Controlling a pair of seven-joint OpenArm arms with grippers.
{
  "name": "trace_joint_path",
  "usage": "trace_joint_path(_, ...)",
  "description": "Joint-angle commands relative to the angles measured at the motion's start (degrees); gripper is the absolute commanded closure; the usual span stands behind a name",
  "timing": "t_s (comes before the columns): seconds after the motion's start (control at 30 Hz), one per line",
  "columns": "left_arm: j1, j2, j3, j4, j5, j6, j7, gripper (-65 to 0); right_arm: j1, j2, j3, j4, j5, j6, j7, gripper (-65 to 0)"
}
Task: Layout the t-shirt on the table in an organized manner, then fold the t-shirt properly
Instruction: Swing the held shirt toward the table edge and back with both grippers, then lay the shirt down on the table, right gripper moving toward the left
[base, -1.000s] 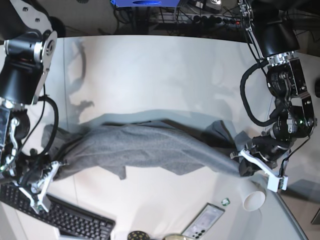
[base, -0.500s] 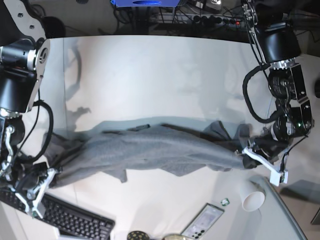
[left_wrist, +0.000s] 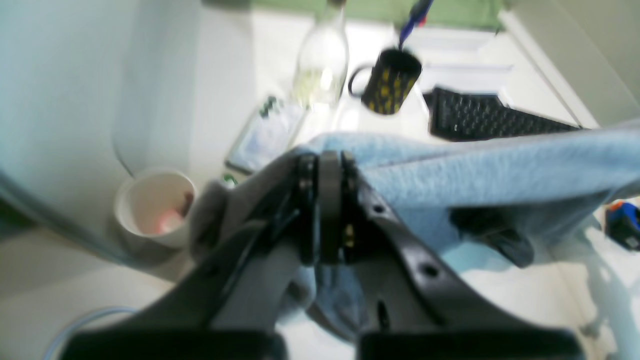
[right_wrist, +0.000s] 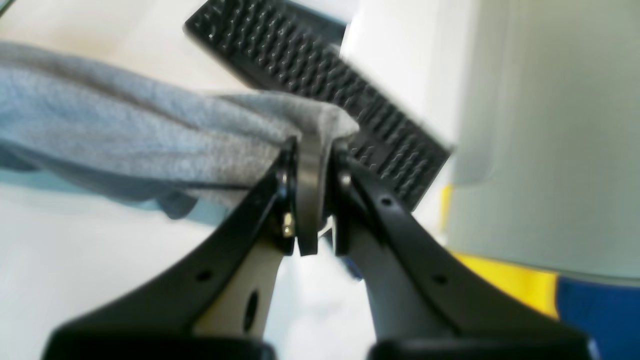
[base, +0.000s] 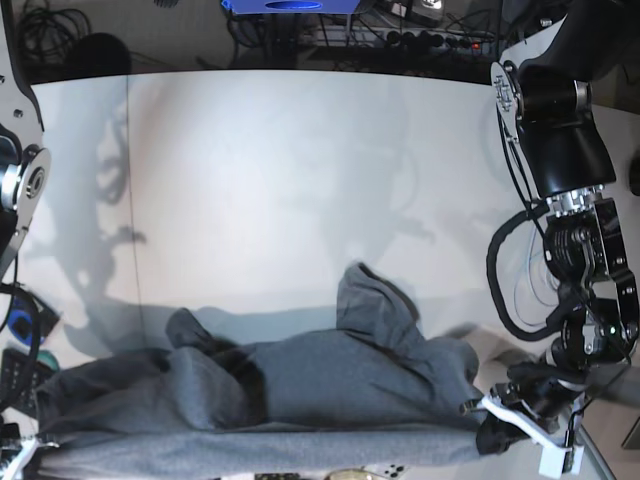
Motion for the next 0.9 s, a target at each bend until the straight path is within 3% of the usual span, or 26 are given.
trace_joint_path(0.0,1.5,-0.3,-0.1,2.1,-0.5,0.2,-0.4,0.0,-1.1,0.4,0.2,3.2,0.0,0.3,-0.6,-0.6)
trace_joint_path(0.1,8.1,-0.3,-0.1,4.7,-0.5,0.2,-0.7,0.0,-8.1,0.2,0.2,7.6,0.0,0.3,-0.8,-0.6)
trace_joint_path(0.33,22.3,-0.8,-0.1,3.4,-0.1,0.2,-0.9,0.0,-24.4,-3.9,0.4,6.4,0.0,0.3,1.5,-0.6)
trace_joint_path(0.5,27.6,-1.9,-0.1,3.2,-0.1,0.2,-0.9,0.0,-31.3,-5.8,0.4,8.6,0.0,0.3,1.9,-0.6)
trace_joint_path(0.67,23.3,-1.8,-2.5,-1.2,0.0,0.2,-0.9,0.0,-24.0,-6.2,-0.1,2.1,-0.1,0.3,1.7,-0.6)
trace_joint_path(0.87,13.5,-1.9,-2.9,-18.2,0.0,0.2,-1.4,0.0,-7.6,-7.3,-0.2,-20.7,-0.1,0.3,2.0,-0.6)
